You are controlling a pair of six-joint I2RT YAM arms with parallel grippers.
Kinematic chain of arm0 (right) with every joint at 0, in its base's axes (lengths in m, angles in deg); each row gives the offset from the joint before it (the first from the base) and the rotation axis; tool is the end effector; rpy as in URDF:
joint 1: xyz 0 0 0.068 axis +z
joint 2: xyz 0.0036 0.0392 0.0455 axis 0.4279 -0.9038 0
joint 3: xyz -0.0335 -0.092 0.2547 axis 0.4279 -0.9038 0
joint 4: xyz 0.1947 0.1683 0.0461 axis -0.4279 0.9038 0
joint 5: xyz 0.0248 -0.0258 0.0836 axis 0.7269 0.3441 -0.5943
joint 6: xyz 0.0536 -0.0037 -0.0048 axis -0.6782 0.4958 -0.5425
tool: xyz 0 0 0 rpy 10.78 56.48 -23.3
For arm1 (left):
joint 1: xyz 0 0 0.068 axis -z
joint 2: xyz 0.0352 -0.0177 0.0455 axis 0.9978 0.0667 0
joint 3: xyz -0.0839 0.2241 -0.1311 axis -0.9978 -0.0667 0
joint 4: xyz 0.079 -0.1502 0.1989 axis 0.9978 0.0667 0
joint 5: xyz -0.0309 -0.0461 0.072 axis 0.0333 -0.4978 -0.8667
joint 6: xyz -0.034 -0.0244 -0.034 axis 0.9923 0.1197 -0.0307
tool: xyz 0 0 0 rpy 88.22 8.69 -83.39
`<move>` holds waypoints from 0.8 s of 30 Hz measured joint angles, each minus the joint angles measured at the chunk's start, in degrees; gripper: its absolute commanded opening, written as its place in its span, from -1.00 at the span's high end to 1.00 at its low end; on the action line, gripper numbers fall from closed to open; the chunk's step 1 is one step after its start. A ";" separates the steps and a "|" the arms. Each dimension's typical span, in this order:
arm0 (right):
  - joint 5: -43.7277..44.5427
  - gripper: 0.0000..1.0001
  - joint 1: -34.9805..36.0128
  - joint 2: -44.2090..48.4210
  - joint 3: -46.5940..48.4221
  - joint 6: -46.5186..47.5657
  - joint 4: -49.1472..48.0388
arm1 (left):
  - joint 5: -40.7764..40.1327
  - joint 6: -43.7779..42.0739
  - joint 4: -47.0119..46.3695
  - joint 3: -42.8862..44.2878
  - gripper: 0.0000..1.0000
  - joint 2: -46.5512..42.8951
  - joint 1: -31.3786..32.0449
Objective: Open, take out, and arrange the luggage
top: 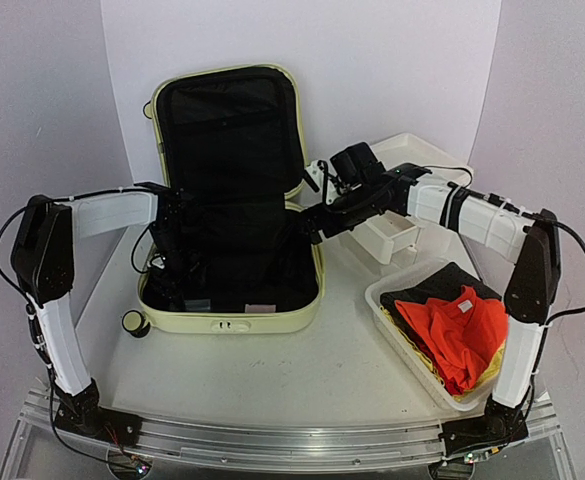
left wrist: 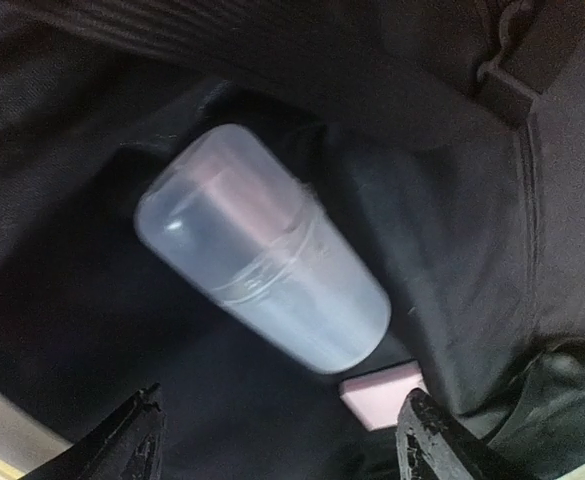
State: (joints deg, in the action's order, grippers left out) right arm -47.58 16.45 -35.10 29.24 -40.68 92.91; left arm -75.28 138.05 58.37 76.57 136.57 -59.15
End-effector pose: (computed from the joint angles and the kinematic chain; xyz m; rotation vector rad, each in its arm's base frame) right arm 0.3267 0.2918 0.3047 -0.7989 2.2550 0.3734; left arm 0.3079 -0.1647 0.2225 1.4808 -2.5937 0.1942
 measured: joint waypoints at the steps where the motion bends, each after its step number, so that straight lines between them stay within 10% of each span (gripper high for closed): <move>1: -0.09 -0.90 0.00 0.46 0.00 0.07 0.02 | -0.44 1.53 -0.74 0.04 -0.56 0.44 0.15; 15: -1.05 -0.96 0.00 2.54 -0.22 2.93 0.09 | -2.49 19.54 -16.70 -11.61 -0.12 3.72 2.23; 24: -1.07 -0.97 0.00 2.58 -0.35 4.55 0.09 | -7.19 13.92 -11.50 -1.03 0.15 2.93 1.79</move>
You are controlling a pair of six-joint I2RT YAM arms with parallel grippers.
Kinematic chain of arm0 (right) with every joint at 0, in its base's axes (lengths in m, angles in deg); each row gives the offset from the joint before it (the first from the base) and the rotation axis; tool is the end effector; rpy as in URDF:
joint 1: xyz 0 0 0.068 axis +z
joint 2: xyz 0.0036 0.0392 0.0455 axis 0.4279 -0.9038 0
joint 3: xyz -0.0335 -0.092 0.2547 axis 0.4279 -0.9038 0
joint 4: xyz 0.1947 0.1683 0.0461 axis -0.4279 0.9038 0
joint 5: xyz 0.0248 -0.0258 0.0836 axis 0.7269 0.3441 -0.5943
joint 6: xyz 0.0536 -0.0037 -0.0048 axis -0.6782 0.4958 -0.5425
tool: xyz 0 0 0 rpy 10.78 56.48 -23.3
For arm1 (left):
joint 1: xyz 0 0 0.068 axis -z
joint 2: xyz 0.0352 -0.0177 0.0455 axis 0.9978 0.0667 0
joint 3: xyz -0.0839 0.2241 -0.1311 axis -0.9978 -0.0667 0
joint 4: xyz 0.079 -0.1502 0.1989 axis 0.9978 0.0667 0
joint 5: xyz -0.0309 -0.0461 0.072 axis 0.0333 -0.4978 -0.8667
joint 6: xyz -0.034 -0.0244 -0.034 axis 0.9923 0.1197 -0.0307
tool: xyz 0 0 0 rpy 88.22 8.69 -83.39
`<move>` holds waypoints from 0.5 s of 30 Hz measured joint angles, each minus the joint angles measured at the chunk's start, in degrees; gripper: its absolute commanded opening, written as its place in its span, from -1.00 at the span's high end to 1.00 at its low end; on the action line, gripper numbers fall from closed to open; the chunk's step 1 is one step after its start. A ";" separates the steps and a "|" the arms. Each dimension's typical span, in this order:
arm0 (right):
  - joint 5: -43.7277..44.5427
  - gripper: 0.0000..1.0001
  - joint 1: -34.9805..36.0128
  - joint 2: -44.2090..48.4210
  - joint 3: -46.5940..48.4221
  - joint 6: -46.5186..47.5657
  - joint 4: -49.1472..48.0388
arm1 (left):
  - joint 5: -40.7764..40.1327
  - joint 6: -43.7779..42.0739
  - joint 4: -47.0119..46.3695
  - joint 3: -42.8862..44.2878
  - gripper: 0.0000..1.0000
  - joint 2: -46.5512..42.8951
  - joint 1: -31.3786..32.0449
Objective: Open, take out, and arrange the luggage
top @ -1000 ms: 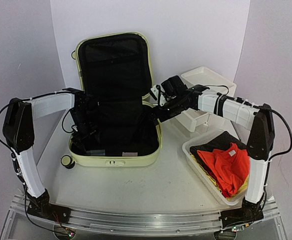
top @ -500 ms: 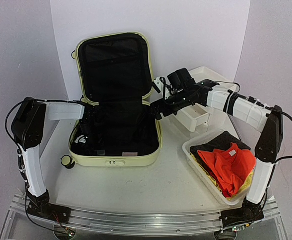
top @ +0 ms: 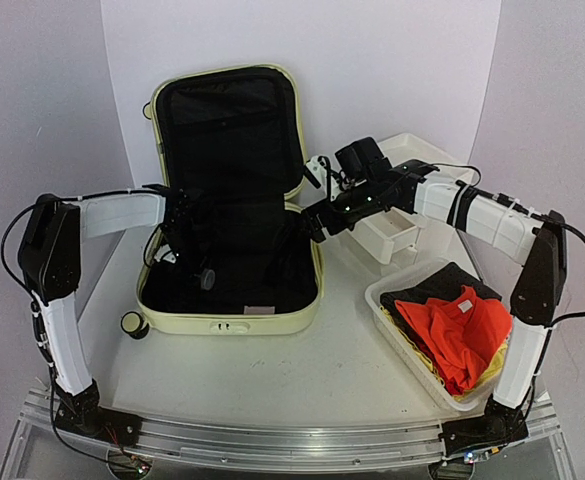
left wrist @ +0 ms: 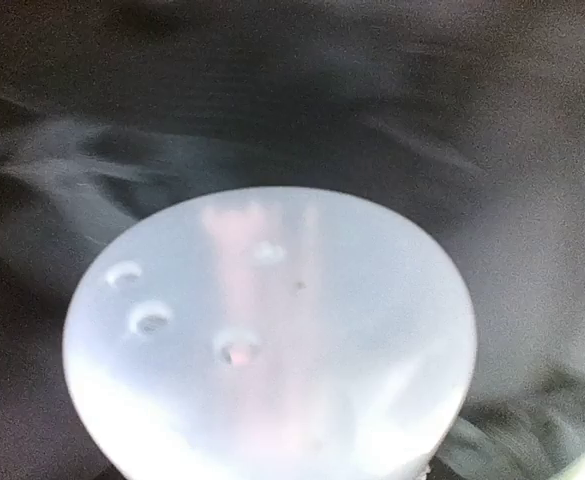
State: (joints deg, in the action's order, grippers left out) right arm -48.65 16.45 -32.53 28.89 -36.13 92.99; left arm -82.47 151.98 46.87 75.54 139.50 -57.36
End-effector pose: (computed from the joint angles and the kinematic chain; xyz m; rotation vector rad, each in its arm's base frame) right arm 0.3193 0.2861 0.3211 -0.8818 2.1809 0.3697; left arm 0.3259 -0.1820 0.2018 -1.8240 2.5375 -0.2715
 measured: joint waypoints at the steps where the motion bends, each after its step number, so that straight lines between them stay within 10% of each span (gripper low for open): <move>1: -0.02 -0.97 0.00 0.00 0.00 0.04 0.00 | -0.35 -1.66 0.11 2.27 0.19 -0.33 0.02; 9: -0.04 -0.97 -0.07 0.00 0.74 0.31 0.68 | 3.45 -30.12 -1.40 29.35 0.25 1.88 1.62; 15: -7.34 -0.95 -4.42 0.00 5.75 -8.90 2.27 | 22.51 -49.40 -11.78 30.53 0.08 6.84 3.13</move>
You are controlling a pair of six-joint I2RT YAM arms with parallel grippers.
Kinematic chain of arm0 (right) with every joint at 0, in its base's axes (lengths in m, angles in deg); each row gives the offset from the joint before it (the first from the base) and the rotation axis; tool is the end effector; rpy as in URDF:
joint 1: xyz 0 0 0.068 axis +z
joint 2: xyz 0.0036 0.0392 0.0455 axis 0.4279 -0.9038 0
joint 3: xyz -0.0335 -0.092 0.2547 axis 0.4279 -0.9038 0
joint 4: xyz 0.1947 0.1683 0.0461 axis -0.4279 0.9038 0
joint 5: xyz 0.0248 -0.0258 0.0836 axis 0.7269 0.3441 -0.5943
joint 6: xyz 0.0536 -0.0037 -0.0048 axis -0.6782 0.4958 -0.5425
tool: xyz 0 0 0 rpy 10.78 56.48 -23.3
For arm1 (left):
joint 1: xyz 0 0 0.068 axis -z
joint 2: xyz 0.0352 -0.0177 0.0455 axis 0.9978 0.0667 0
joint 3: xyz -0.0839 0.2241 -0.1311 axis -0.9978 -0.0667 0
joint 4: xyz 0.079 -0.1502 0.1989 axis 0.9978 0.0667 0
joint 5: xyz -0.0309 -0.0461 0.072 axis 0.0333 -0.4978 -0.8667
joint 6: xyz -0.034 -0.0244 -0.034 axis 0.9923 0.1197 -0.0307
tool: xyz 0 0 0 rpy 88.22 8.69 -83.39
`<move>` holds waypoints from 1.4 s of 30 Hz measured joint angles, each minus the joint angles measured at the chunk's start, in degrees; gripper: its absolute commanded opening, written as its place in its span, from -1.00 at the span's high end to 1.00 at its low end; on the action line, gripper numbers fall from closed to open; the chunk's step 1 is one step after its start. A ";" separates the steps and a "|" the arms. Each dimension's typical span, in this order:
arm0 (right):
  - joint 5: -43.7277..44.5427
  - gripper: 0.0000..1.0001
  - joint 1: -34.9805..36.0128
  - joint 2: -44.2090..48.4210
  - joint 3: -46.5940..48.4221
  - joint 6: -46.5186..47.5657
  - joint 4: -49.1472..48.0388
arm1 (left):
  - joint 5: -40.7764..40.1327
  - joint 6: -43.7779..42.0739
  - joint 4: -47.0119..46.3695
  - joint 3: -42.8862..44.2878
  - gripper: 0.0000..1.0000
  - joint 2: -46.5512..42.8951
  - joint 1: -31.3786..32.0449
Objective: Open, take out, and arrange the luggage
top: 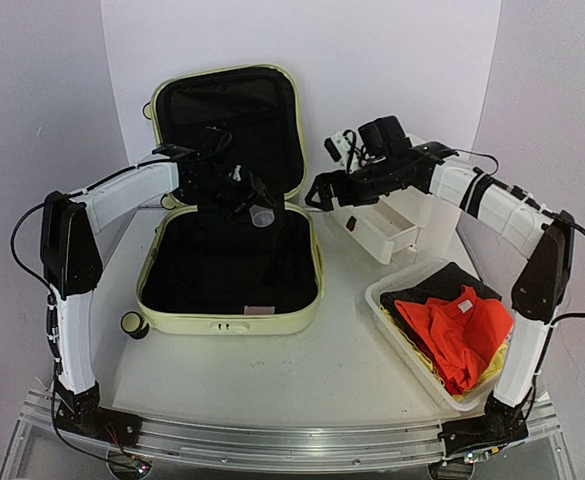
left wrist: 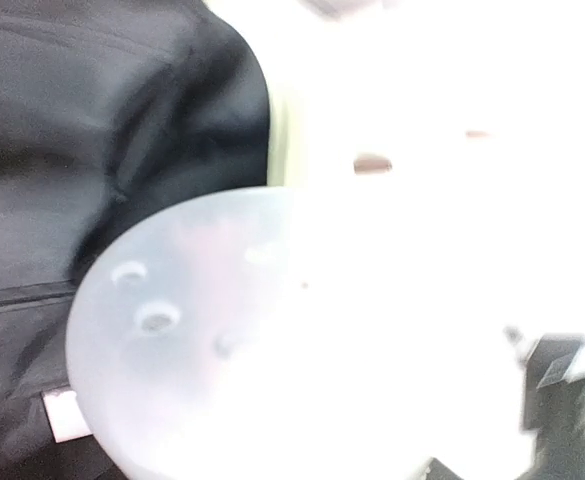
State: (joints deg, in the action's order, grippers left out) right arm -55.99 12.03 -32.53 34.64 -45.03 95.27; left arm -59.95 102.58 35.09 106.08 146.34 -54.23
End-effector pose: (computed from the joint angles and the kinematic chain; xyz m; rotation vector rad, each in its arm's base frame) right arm 0.3375 0.2641 0.3512 -0.6821 2.2167 0.5703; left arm 0.3814 -0.2565 0.3258 -0.1867 2.6141 -1.1694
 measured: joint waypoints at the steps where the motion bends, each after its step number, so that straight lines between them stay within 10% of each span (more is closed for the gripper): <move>1: -2.82 -0.95 -2.45 0.00 0.57 -3.23 -0.17 | 2.49 -2.95 -1.11 -1.33 0.06 0.39 0.35; 8: -13.42 -0.96 -15.21 -0.24 1.07 -16.17 -0.09 | 14.40 -17.79 -3.06 -5.01 0.05 1.27 2.51; 16: -28.26 -0.89 -12.81 -2.23 3.65 -25.44 -1.55 | 21.59 -26.97 -4.92 -4.81 0.02 1.27 5.97; 42: -46.21 -0.40 -9.03 -11.41 8.15 -32.22 -5.14 | 17.88 -28.11 -7.19 1.70 -0.01 1.79 7.39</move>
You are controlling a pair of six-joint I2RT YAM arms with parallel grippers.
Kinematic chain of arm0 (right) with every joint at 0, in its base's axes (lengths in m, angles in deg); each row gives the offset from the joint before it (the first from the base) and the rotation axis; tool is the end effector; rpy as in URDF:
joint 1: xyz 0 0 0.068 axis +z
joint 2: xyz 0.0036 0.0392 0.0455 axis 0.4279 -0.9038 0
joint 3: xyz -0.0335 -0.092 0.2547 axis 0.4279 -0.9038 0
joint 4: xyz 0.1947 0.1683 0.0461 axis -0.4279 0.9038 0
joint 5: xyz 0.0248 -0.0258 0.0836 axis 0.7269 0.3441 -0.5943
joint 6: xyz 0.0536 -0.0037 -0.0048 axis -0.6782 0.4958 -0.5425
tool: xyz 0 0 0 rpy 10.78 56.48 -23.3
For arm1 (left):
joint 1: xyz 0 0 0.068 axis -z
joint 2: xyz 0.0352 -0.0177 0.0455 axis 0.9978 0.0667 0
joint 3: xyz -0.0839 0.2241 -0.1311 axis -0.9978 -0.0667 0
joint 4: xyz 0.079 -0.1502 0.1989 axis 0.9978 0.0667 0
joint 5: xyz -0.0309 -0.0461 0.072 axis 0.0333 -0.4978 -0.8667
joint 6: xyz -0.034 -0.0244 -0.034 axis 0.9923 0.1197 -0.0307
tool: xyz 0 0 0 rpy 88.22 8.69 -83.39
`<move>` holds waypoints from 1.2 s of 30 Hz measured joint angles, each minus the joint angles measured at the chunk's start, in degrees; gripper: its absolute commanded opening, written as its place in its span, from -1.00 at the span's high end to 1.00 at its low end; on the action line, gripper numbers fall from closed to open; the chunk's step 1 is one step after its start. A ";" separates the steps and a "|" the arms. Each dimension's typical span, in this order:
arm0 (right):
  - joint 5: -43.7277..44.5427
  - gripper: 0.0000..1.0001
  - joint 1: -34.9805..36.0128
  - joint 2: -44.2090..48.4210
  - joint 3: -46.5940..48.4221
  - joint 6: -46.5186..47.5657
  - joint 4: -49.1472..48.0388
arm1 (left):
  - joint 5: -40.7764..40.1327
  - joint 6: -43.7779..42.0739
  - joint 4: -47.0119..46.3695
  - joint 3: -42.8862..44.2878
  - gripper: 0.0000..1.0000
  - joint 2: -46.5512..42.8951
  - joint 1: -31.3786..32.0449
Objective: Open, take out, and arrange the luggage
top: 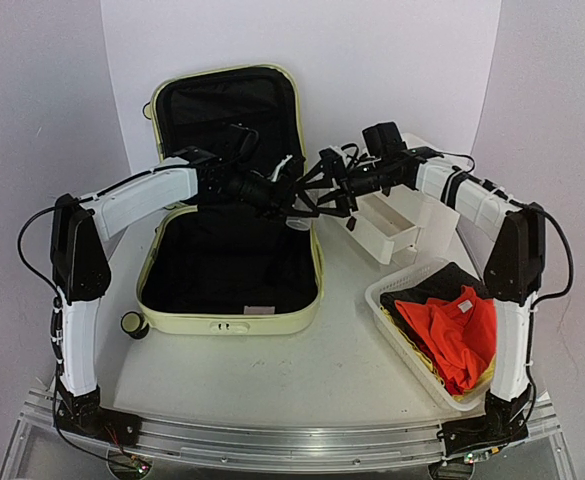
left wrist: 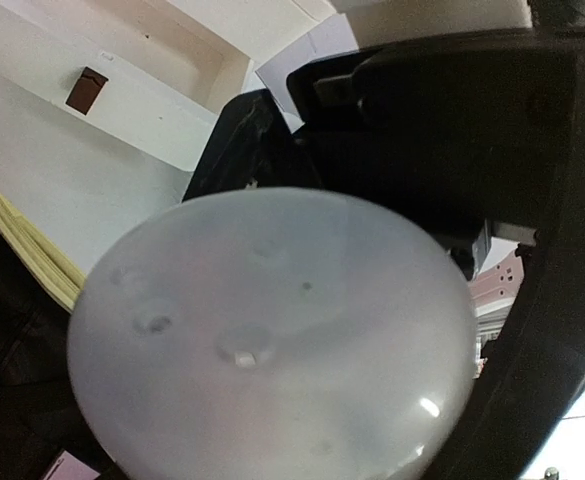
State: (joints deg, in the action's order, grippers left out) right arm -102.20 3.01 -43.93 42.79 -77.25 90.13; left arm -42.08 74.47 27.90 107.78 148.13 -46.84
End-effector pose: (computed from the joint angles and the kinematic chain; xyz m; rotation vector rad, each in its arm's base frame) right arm 0.4001 0.2487 0.3285 -0.3696 2.4105 1.6598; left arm 0.3481 -0.3174 0.3353 0.7990 2.2786 -1.4210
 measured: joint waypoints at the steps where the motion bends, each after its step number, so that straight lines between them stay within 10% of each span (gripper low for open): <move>1: -0.52 -0.33 0.26 -0.33 0.37 0.00 -0.07 | -0.07 0.28 -0.33 0.42 -0.02 0.00 0.00; 6: -1.95 0.02 0.59 -1.16 1.75 -0.20 -0.90 | -0.11 0.79 -0.59 0.70 -0.34 0.02 0.00; 15: 3.98 0.08 -1.92 -0.59 -0.09 0.76 -0.55 | -8.94 0.02 -2.84 -7.04 -0.97 -3.06 0.02; 29: 40.96 0.08 -8.57 4.13 2.56 22.05 14.45 | -25.05 -0.20 -2.43 -21.79 -0.99 -17.14 -1.90; 36: 55.93 -0.31 -8.26 3.39 6.14 29.42 15.82 | -35.69 0.28 -2.21 -27.52 -0.99 -23.30 -2.69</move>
State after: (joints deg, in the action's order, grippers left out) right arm -46.26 -5.26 -40.55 48.93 -47.83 105.95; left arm -77.77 74.76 25.70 80.26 124.83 -49.53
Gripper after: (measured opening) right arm 0.577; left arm 0.995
